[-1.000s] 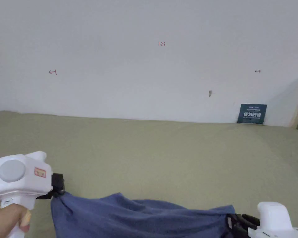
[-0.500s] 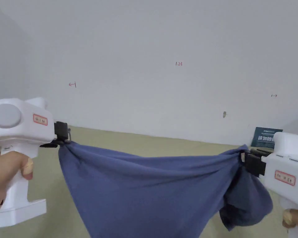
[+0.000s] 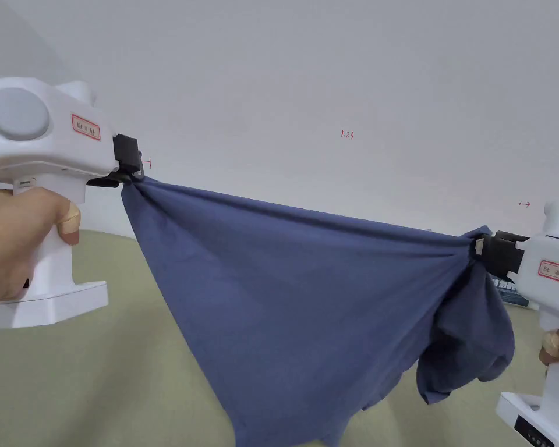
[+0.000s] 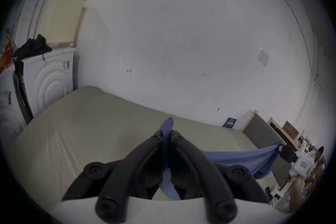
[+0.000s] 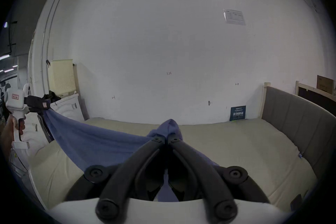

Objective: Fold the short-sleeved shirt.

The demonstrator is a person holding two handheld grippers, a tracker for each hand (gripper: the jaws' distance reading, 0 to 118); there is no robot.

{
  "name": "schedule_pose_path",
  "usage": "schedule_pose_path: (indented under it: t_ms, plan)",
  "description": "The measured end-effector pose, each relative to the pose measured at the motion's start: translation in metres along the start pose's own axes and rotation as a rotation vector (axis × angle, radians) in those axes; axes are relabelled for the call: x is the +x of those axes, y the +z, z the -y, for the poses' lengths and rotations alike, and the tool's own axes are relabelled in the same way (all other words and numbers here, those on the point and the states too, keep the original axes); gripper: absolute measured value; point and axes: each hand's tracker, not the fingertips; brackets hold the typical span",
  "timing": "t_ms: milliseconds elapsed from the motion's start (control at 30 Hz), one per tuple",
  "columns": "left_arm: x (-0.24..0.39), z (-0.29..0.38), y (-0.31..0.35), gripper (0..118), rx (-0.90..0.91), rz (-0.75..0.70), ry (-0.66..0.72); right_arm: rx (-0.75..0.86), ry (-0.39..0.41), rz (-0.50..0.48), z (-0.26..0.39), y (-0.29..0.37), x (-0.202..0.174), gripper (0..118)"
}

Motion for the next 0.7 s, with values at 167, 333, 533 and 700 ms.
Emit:
schedule_pose_path:
  t_ms: [167,333,533,700]
  plan:
    - [0.007,0.003,0.001,7,0.021,-0.007,-0.029,0.009,0.019,0.000,0.001,-0.009,-0.002,2]
    - [-0.005,0.046,-0.002,7,-0.015,-0.025,-0.014,-0.026,0.000,-0.006,0.029,-0.008,-0.003,2]
    - [-0.038,0.124,0.003,7,-0.179,-0.041,0.065,-0.147,0.050,-0.016,0.091,0.018,0.002,2]
    - [-0.058,0.198,0.036,7,-0.253,-0.044,0.101,-0.246,0.055,-0.027,0.149,0.047,0.019,2]
